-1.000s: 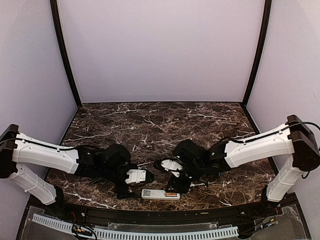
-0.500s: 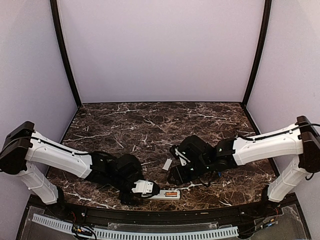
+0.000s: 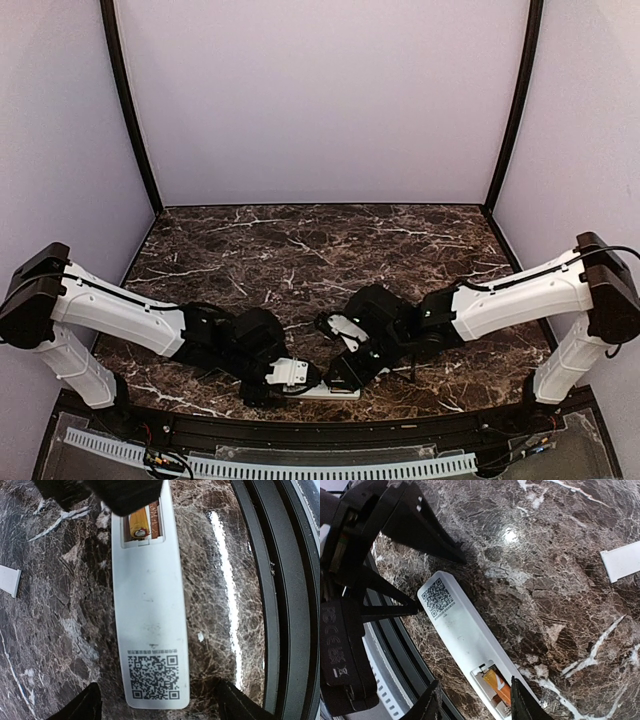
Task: Load the batteries into the remote control
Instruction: Press the battery in the battery compartment.
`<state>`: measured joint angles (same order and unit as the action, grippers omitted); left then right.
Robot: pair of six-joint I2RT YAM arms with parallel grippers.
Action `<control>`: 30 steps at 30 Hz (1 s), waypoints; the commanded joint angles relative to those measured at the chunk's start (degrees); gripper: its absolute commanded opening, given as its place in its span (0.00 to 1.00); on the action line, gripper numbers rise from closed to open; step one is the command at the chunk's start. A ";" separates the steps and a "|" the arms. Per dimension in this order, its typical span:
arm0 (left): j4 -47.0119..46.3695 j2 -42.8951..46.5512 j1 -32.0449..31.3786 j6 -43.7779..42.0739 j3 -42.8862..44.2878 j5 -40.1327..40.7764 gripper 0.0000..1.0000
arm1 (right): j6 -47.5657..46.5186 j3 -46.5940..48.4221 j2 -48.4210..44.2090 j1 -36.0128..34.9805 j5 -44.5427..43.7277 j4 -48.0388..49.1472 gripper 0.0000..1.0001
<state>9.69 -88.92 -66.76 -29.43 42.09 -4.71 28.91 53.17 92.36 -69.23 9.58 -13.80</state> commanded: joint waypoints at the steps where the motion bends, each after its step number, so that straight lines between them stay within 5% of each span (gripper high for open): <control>1: 0.41 1.36 -0.13 0.61 -1.32 2.81 0.79 | -9.98 -2.37 0.88 -0.01 2.72 2.27 0.45; 17: -2.08 4.37 0.47 0.45 -3.17 4.05 0.80 | -17.48 -1.02 6.28 -1.41 2.63 0.16 0.37; 30: -2.48 5.10 0.92 0.69 -2.80 5.64 0.80 | -20.15 -1.04 0.78 -2.08 5.23 -1.93 0.25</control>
<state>7.33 -84.73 -66.24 -29.30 39.29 0.51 9.65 52.80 95.98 -70.76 13.47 -14.20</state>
